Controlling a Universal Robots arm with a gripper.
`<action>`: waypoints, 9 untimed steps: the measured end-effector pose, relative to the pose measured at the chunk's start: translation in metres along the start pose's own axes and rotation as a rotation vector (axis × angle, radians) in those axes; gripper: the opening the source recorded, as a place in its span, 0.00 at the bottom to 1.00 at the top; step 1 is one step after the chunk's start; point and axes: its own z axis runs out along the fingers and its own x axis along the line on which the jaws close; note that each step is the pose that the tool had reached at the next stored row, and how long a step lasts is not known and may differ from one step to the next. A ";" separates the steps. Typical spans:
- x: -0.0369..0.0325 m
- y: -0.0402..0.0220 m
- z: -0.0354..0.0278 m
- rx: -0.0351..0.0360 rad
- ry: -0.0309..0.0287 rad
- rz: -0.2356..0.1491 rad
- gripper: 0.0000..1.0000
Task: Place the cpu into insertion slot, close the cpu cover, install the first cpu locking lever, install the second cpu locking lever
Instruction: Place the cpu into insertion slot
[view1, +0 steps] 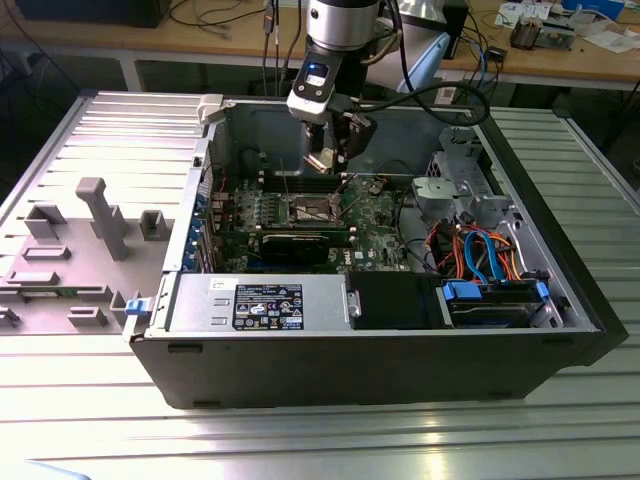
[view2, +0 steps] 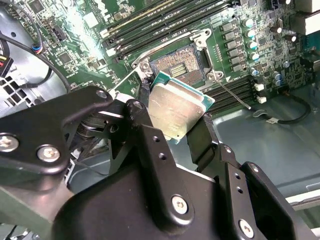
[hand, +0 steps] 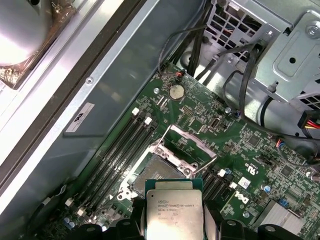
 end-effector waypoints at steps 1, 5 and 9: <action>0.0000 0.0000 0.0001 -0.0001 -0.0001 0.004 0.55; 0.0000 0.0000 0.0004 -0.0006 -0.0007 0.029 0.55; 0.0000 0.0000 0.0007 -0.0010 -0.0011 0.050 0.55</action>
